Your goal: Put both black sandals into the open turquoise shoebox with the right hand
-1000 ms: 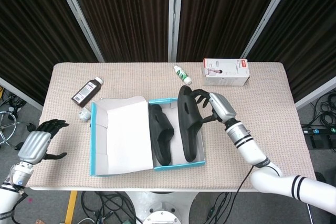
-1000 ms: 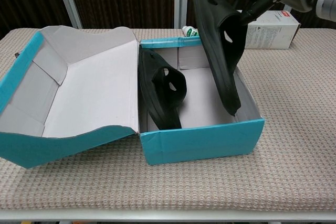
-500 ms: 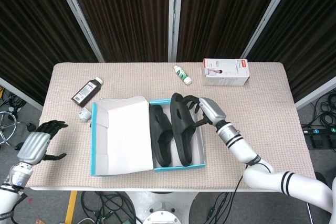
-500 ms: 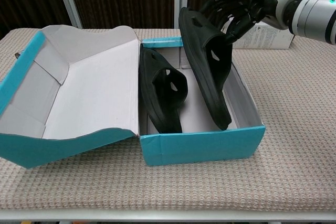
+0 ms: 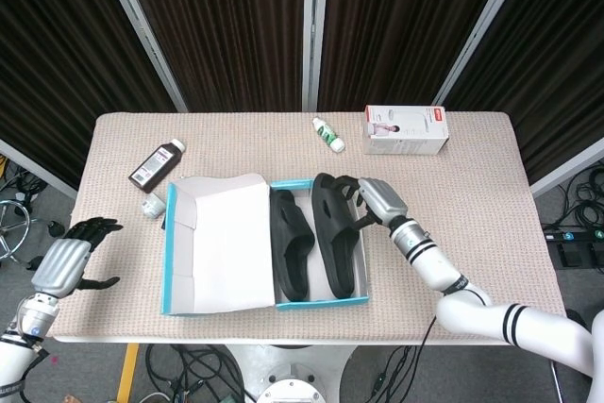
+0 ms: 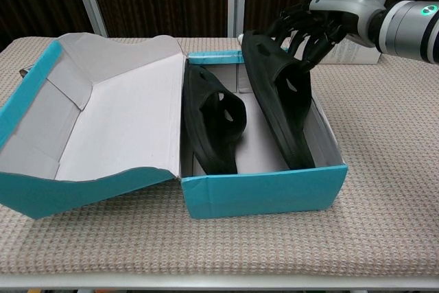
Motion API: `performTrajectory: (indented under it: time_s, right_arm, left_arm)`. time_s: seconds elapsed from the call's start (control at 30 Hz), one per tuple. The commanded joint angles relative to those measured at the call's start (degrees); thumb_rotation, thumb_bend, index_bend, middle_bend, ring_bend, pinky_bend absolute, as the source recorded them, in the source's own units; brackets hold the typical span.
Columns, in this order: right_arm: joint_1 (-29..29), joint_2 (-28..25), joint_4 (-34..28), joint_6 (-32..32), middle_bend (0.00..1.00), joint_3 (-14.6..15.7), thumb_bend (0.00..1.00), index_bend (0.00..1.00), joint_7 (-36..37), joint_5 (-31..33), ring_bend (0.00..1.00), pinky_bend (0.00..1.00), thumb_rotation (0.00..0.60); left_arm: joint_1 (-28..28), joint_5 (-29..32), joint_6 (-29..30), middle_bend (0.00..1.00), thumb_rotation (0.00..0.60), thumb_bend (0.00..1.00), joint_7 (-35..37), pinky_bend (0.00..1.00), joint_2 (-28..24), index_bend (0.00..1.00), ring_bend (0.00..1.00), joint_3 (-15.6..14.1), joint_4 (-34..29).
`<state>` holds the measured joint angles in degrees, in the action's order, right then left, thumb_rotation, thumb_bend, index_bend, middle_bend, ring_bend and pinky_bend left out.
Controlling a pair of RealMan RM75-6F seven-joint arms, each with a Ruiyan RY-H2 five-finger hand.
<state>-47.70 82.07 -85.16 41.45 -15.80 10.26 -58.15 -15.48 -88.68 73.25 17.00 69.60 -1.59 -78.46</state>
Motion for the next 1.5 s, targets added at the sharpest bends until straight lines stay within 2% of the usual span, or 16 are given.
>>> performTrajectory:
  time_s: [0.03, 0.13, 0.27, 0.43, 0.63, 1.3, 1.4, 1.5]
  right_arm:
    - [-0.90, 0.31, 0.66, -0.95, 0.55, 0.51, 0.08, 0.33, -1.79, 1.43, 0.38, 0.48, 0.600]
    - [-1.40, 0.00, 0.46, -2.41, 0.52, 0.65, 0.06, 0.32, -1.93, 1.85, 0.35, 0.44, 0.600]
    - [-1.74, -0.60, 0.26, -4.57, 0.44, 0.83, 0.02, 0.25, -0.95, 1.30, 0.27, 0.36, 0.600]
    - [-2.39, -2.17, -0.11, -8.22, 0.28, 1.05, 0.00, 0.10, 0.57, 0.72, 0.11, 0.21, 0.600]
    - [-2.10, -2.97, -0.71, -8.20, 0.22, 0.28, 0.00, 0.05, 2.41, 0.02, 0.05, 0.19, 0.600]
    - [-1.06, -9.34, -8.54, -4.97, 0.21, -2.13, 0.00, 0.03, 4.08, -1.77, 0.04, 0.19, 0.600]
    - [-0.66, -7.67, -8.71, -2.41, 0.25, -2.99, 0.00, 0.05, 5.15, -1.97, 0.07, 0.21, 0.600]
    - [-0.36, -3.57, -7.39, 1.38, 0.35, -3.54, 0.01, 0.16, 6.04, -2.81, 0.16, 0.31, 0.600]
  left_arm:
    - [0.00, -0.05, 0.18, 0.15, 0.600, 0.07, -0.10, 0.14, -0.14, 0.19, 0.09, 0.11, -0.21]
    - [-0.01, -0.05, 0.23, 0.15, 0.600, 0.07, -0.22, 0.14, -0.30, 0.19, 0.09, 0.15, -0.41]
    - [-0.09, 0.02, -0.05, 0.15, 0.600, 0.07, -0.29, 0.14, -0.37, 0.19, 0.09, 0.12, -0.47]
    - [-0.17, 0.12, -0.25, 0.15, 0.600, 0.07, -0.26, 0.14, -0.27, 0.19, 0.09, 0.16, -0.40]
    - [-0.23, 0.06, -0.29, 0.15, 0.600, 0.07, -0.19, 0.14, -0.26, 0.19, 0.09, 0.17, -0.38]
    - [-0.29, -0.05, 0.00, 0.15, 0.600, 0.07, -0.01, 0.14, -0.26, 0.19, 0.09, 0.33, -0.36]
    - [-0.39, 0.03, -0.11, 0.15, 0.600, 0.07, 0.05, 0.14, -0.22, 0.19, 0.09, 0.42, -0.33]
    - [-0.37, 0.02, -0.07, 0.15, 0.600, 0.07, 0.08, 0.14, -0.15, 0.19, 0.09, 0.41, -0.26]
